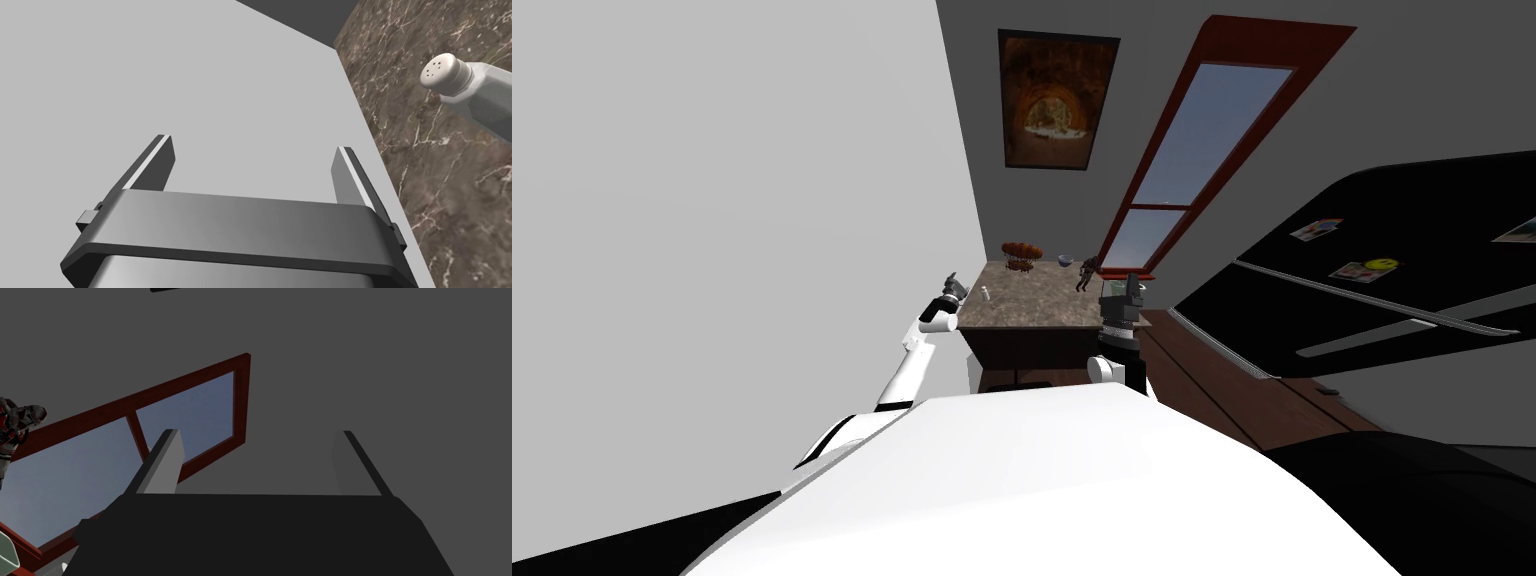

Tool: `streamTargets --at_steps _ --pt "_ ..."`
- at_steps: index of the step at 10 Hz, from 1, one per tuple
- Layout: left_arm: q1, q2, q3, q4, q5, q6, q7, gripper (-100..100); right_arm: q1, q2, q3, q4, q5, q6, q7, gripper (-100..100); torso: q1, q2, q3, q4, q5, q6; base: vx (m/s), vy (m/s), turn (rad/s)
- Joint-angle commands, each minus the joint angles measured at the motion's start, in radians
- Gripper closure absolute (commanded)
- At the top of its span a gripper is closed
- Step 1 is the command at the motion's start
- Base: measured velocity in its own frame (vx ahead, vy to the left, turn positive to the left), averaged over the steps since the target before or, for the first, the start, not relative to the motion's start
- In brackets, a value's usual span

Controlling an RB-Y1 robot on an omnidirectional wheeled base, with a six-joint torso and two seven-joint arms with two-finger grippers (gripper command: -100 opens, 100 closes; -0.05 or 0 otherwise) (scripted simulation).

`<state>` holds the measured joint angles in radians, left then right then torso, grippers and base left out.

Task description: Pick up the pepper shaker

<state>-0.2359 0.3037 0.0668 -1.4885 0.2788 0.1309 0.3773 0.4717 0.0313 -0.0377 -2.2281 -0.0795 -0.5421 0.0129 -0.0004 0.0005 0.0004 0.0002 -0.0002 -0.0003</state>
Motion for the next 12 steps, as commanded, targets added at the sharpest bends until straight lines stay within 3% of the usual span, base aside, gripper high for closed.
streamTargets --at_steps 1,2,3,4,5,6,7,8,10,11,12 --pt "-0.040 0.009 0.003 0.050 0.011 0.033 0.015 -100 0.000 0.000 0.000 0.000 0.000 0.000 0.000 0 0.000 0.000 0.000 0.000 0.000 0.000 -0.014 -0.009 -0.014" --pt "-0.040 0.009 0.003 0.074 0.011 0.033 0.015 -100 0.000 0.000 0.000 0.000 0.000 0.000 0.000 0 0.000 0.000 0.000 0.000 0.000 0.000 -0.006 -0.006 -0.003" --pt "-0.092 0.023 0.012 0.117 0.033 0.078 0.038 -100 0.000 0.000 0.000 0.000 0.000 0.000 0.000 0 0.000 0.000 0.000 0.000 0.000 0.000 -0.010 -0.011 -0.008" --pt "-0.099 0.023 0.012 0.149 0.033 0.096 0.038 -100 0.000 0.000 0.000 0.000 0.000 0.000 0.000 0 0.000 0.000 0.000 0.000 0.000 0.000 -0.012 -0.010 -0.010" --pt "-0.142 0.035 0.020 0.181 0.055 0.128 0.059 -100 0.000 0.000 0.000 0.000 0.000 0.000 0.000 0 0.000 0.000 0.000 0.000 0.000 0.000 -0.015 -0.011 -0.001" --pt "-0.156 0.035 0.020 0.215 0.055 0.154 0.059 -100 0.000 0.000 0.000 0.000 0.000 0.000 0.000 0 0.000 0.000 0.000 0.000 0.000 0.000 -0.009 -0.009 -0.002" --pt "-0.156 0.035 0.020 0.225 0.055 0.160 0.059 -100 0.000 0.000 0.000 0.000 0.000 0.000 0.000 0 0.000 0.000 0.000 0.000 0.000 0.000 0.000 0.000 0.000" --pt "-0.198 0.046 0.028 0.252 0.078 0.209 0.079 -100 0.000 0.000 0.000 0.000 0.000 0.000 0.000 0 0.000 0.000 0.000 0.000 0.000 0.000 -0.004 -0.006 0.004" --pt "-0.212 0.046 0.028 0.297 0.078 0.224 0.079 -100 0.000 0.000 0.000 0.000 0.000 0.000 0.000 0 0.000 -0.001 0.000 0.000 0.000 0.000 0.000 0.000 0.000" --pt "-0.257 0.054 0.034 0.326 0.101 0.277 0.096 -100 0.000 0.000 0.000 0.000 0.000 0.000 0.000 0 0.000 0.000 0.000 0.000 0.000 0.000 -0.004 -0.002 0.015" --pt "-0.265 0.054 0.034 0.347 0.101 0.288 0.096 -100 0.000 0.000 0.000 0.000 0.000 0.000 0.000 0 0.000 -0.001 0.000 0.000 0.000 0.000 0.000 0.000 0.000"
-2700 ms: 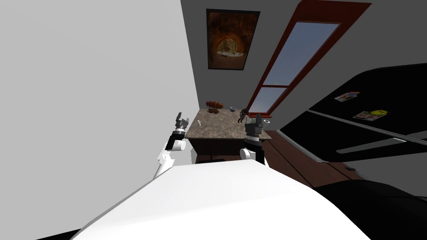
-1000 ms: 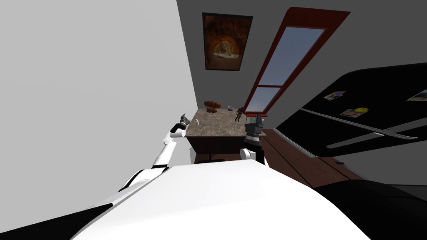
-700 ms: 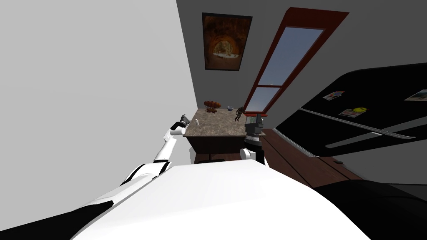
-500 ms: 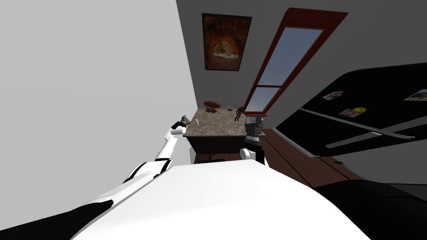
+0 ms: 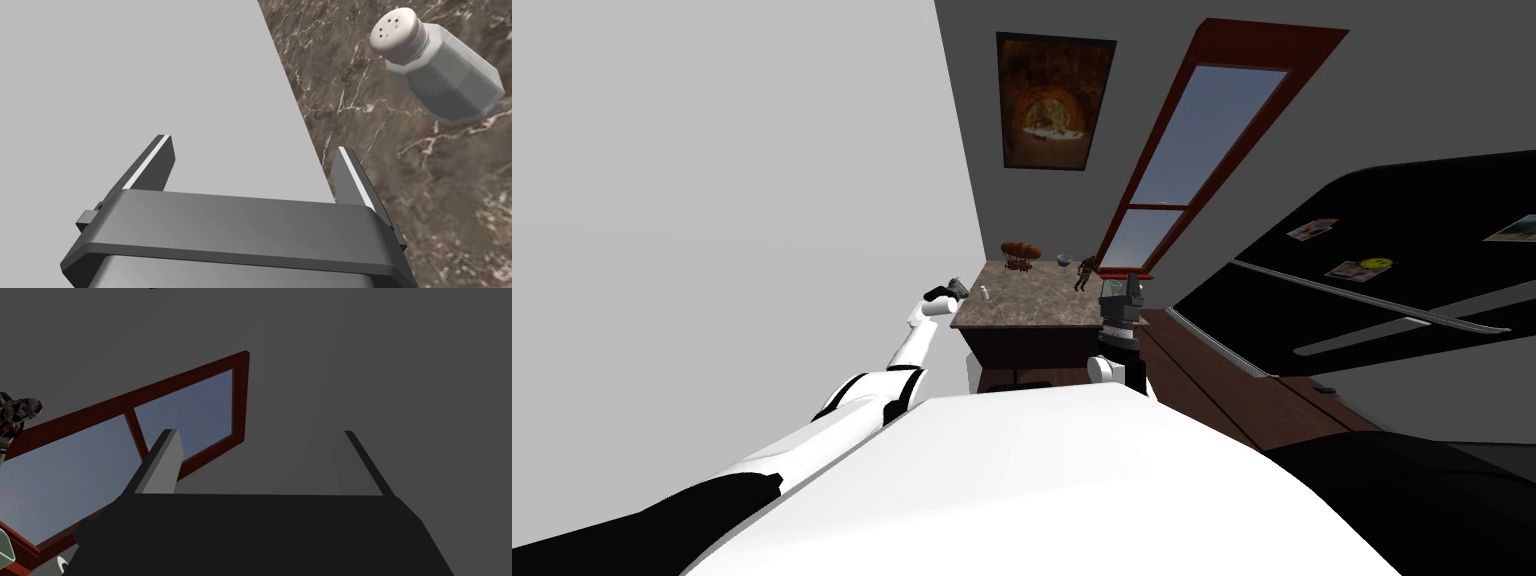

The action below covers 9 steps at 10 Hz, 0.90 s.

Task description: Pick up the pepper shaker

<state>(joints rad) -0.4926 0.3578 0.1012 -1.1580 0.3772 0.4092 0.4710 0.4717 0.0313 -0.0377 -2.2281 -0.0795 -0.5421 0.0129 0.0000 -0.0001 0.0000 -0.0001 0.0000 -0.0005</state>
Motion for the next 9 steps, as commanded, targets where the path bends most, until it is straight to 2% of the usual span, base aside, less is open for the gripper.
streamTargets --at_steps 1,2,4,5,6,7,8,9 --pt "-0.008 0.000 0.000 0.037 0.003 0.010 0.002 -100 0.000 0.000 0.000 0.000 0.000 0.000 0.000 0 0.000 0.000 0.000 0.000 0.000 0.000 0.000 0.000 0.000" --pt "-0.053 0.007 0.005 0.068 0.027 0.059 0.017 -100 0.000 0.000 0.000 0.000 0.000 0.000 0.000 0 0.000 0.000 0.000 0.000 0.000 0.000 0.000 0.002 0.023" --pt "-0.059 0.007 0.005 0.104 0.027 0.074 0.017 -100 0.000 0.000 0.000 0.000 0.000 0.000 0.000 0 0.000 0.000 0.000 0.000 0.000 0.000 0.000 0.000 0.000" --pt "-0.107 0.011 0.010 0.155 0.051 0.117 0.030 -100 0.000 0.000 0.000 0.000 0.000 0.000 0.000 0 0.000 0.000 0.000 0.000 0.000 0.000 0.004 0.006 0.025" --pt "-0.107 0.011 0.010 0.167 0.051 0.138 0.030 -100 0.000 0.000 0.000 0.000 0.000 0.000 0.000 0 0.000 0.000 0.000 0.000 0.000 0.000 0.005 0.006 0.013" --pt "-0.148 0.013 0.014 0.196 0.075 0.173 0.041 -100 0.000 0.000 0.000 0.000 0.000 0.000 0.000 0 0.000 0.000 0.000 0.000 0.000 0.000 0.011 0.009 0.032" --pt "-0.153 0.013 0.014 0.221 0.075 0.200 0.041 -100 0.000 0.000 0.000 0.000 0.000 0.000 0.000 0 0.001 -0.001 0.000 0.000 0.000 0.000 0.013 0.010 0.010" --pt "-0.153 0.013 0.014 0.228 0.075 0.200 0.041 -100 0.000 0.000 0.000 0.000 0.000 0.000 0.000 0 0.001 -0.001 -0.001 0.000 0.000 0.000 0.006 0.005 -0.003"
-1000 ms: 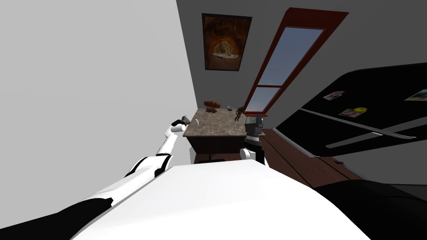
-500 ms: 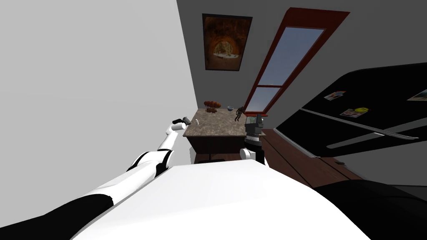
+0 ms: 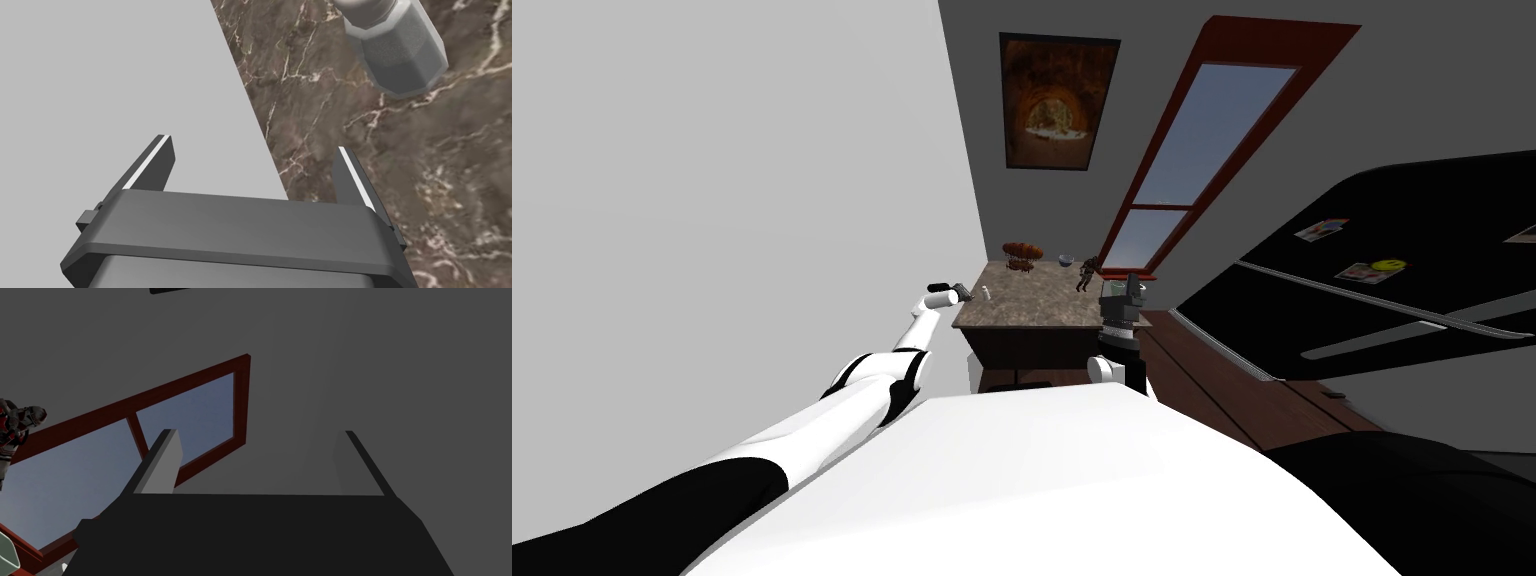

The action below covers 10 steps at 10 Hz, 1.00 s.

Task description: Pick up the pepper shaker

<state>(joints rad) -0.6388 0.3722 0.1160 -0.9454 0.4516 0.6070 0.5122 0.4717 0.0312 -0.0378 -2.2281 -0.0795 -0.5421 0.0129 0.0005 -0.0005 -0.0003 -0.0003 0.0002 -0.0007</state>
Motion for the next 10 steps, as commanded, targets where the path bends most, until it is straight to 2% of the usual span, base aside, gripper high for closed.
streamTargets --at_steps 1,2,3,4,5,6,7,8,9,10 --pt "-0.049 0.000 0.004 0.050 0.025 0.050 0.009 -100 0.000 0.000 0.000 0.000 0.000 0.000 0.000 0 0.000 0.000 0.000 0.000 0.000 0.000 0.011 0.011 0.036" --pt "-0.049 0.000 0.004 0.073 0.025 0.063 0.009 -100 0.000 0.000 0.000 0.000 0.000 0.000 0.000 0 0.000 0.000 0.000 0.000 0.000 0.000 0.015 0.009 0.013" --pt "-0.089 0.001 0.009 0.109 0.049 0.095 0.016 -100 0.000 0.000 0.000 0.000 0.000 0.000 0.000 0 0.000 0.000 0.000 0.000 0.000 0.000 0.021 0.010 0.036" --pt "-0.089 0.001 0.009 0.126 0.049 0.122 0.016 -100 0.000 0.000 0.000 0.000 0.000 0.000 0.000 0 0.000 -0.001 0.000 0.000 0.000 0.000 0.020 0.010 0.014" --pt "-0.125 0.001 0.013 0.165 0.072 0.151 0.022 -100 0.000 0.000 0.000 0.000 0.000 0.000 0.000 0 0.000 -0.001 -0.001 0.000 0.000 0.000 0.024 0.010 0.028" --pt "-0.125 0.001 0.013 0.178 0.072 0.173 0.022 -100 0.000 0.000 0.000 0.000 0.000 0.000 0.000 0 0.000 -0.001 -0.001 0.000 0.000 0.000 0.019 0.006 0.013" --pt "-0.159 0.000 0.018 0.217 0.094 0.203 0.027 -100 0.000 0.000 0.000 0.000 0.000 0.000 0.000 0 0.000 -0.001 0.000 0.000 0.000 0.000 0.021 0.002 0.027" --pt "-0.159 0.000 0.018 0.225 0.094 0.231 0.027 -100 0.000 0.000 0.000 0.000 0.000 0.000 0.000 0 0.000 -0.001 -0.001 0.000 0.000 0.000 0.019 0.000 0.010" --pt "-0.191 0.000 0.021 0.268 0.114 0.258 0.030 -100 0.000 0.000 0.000 0.000 0.000 0.000 0.000 0 0.000 -0.001 0.000 0.000 0.000 0.000 0.022 0.002 0.025" --pt "-0.191 0.000 0.021 0.268 0.114 0.280 0.030 -100 0.000 0.000 0.000 0.000 0.000 0.000 0.000 0 0.000 -0.001 -0.001 0.000 0.000 0.000 0.021 0.000 0.011"
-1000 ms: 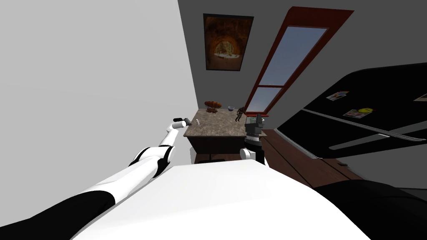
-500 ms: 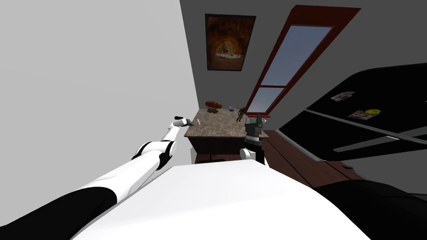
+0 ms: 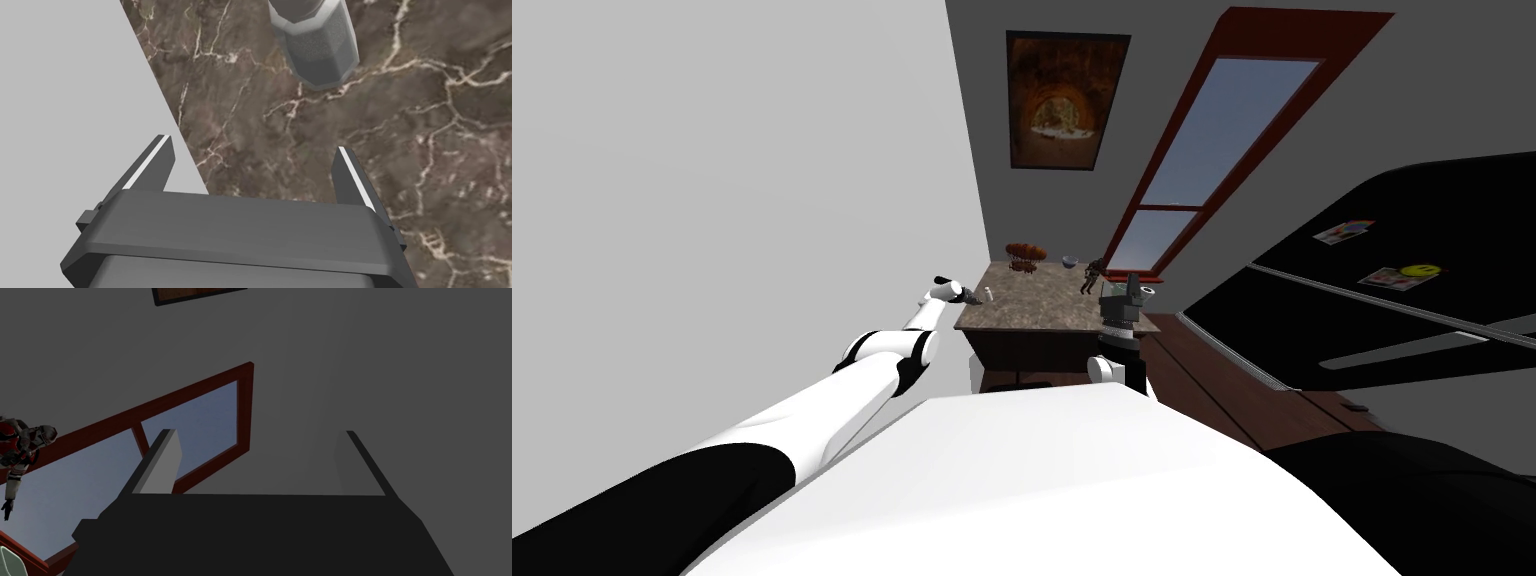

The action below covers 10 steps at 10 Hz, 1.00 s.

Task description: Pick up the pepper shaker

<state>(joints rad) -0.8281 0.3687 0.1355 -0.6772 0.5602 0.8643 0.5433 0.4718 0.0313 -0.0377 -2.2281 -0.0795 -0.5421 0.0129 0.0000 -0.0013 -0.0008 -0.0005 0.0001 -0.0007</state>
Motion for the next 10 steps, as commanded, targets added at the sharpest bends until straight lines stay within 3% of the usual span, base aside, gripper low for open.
streamTargets --at_steps 1,5,8,10 --pt "-0.030 0.003 0.005 0.040 0.024 0.050 0.002 -100 0.000 0.000 0.000 0.000 0.000 0.000 0.000 0 0.000 0.000 0.000 0.000 0.000 0.000 0.025 -0.004 0.025" --pt "-0.082 0.004 0.011 0.106 0.056 0.146 0.008 -100 0.000 0.000 0.000 0.000 0.000 0.000 0.000 0 0.000 0.000 0.000 0.000 0.000 0.000 0.026 0.001 0.014" --pt "-0.106 0.006 0.013 0.141 0.069 0.180 0.011 -100 0.000 0.000 0.000 0.000 0.000 0.000 0.000 0 0.000 -0.001 0.000 0.000 0.000 0.000 0.029 0.003 0.009" --pt "-0.147 0.013 0.018 0.194 0.090 0.236 0.016 -100 0.000 0.000 0.000 0.000 0.000 0.000 0.000 0 0.000 0.000 0.000 0.000 0.000 0.000 0.038 0.000 0.007"
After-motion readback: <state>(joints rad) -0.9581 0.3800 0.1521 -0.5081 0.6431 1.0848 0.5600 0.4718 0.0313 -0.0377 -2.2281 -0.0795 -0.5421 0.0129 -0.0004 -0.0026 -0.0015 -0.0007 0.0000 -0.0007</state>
